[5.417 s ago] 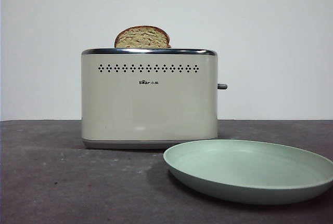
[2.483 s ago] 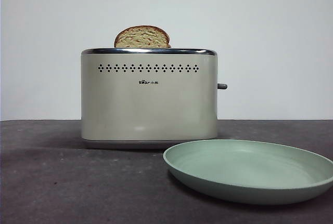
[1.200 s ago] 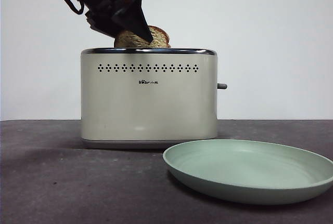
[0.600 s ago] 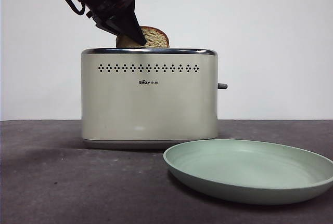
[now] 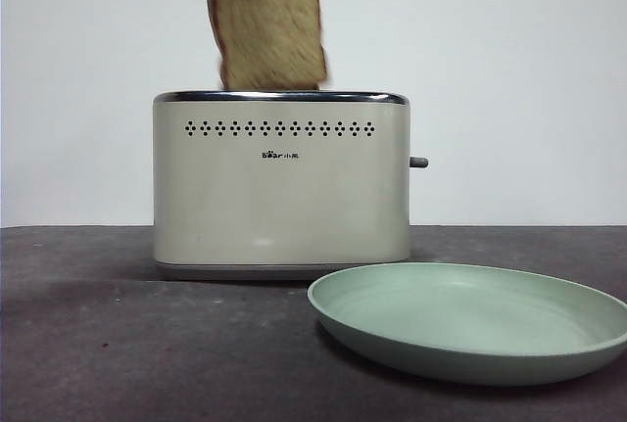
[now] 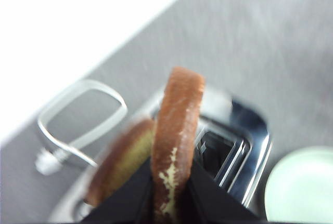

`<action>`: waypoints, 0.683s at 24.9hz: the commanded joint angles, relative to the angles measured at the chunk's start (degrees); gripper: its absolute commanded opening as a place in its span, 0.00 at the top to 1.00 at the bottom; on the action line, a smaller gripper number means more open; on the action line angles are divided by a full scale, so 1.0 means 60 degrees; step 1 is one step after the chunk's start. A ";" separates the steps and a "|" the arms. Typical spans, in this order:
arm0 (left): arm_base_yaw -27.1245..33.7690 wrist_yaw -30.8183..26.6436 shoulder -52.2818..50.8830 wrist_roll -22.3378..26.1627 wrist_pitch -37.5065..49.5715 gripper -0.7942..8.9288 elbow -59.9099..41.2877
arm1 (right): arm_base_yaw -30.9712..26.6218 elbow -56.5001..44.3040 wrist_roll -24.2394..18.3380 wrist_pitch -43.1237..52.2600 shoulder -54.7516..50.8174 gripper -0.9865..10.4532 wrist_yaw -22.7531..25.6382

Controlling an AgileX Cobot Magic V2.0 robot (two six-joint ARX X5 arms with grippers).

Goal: Take the bread from the toaster,put the bread on the plate,put the plate on the table

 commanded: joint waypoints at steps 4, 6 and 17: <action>-0.0047 0.0029 -0.1464 -0.1027 -0.0484 0.92 0.0259 | 0.0029 0.0153 0.0109 0.0135 0.0437 0.61 0.0000; -0.0047 0.0029 -0.1916 -0.1399 -0.0907 0.92 0.0255 | 0.0029 0.0157 0.0109 0.0149 0.0627 0.61 0.0000; -0.0047 0.0033 -0.3395 -0.1869 -0.4040 0.91 0.0120 | 0.0047 0.0157 0.0284 0.1096 0.2269 0.61 -0.0080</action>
